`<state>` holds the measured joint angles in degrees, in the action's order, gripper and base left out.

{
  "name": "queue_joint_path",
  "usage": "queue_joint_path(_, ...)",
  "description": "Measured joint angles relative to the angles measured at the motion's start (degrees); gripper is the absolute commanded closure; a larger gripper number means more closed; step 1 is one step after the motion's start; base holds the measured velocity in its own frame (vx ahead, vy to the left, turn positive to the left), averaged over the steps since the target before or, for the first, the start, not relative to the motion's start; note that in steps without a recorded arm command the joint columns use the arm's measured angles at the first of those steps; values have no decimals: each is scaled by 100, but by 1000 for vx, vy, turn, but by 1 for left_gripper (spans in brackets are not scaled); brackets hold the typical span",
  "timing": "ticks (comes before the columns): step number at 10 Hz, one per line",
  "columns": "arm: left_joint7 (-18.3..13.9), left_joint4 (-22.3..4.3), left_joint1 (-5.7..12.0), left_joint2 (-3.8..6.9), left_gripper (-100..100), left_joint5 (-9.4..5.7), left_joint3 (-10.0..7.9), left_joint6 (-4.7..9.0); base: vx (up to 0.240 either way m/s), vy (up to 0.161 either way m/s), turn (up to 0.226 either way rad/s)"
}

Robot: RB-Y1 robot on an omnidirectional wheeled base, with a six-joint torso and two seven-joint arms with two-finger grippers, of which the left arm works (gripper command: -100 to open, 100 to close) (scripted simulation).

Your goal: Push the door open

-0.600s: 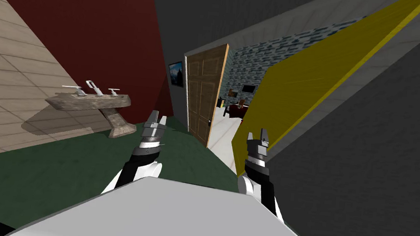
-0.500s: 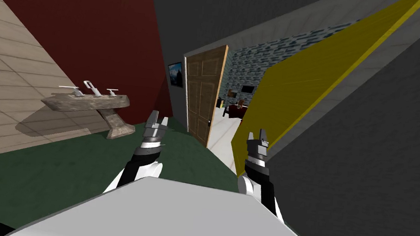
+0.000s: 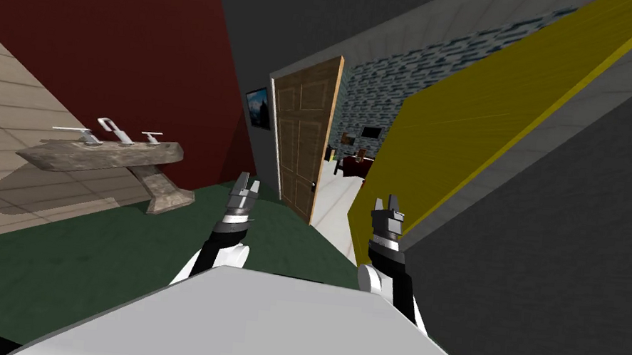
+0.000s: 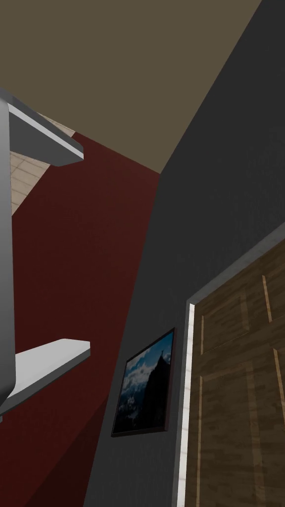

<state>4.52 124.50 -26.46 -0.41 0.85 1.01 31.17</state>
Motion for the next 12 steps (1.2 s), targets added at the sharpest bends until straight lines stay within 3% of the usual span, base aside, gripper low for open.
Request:
queue_joint_path(4, -44, -453, 137, 95, -100, 5, 101, 48, 86, 32, -60)
queue_joint_path(12, -161, -1773, 516, 266, -100, 18, 354, 277, 96, 38, -78)
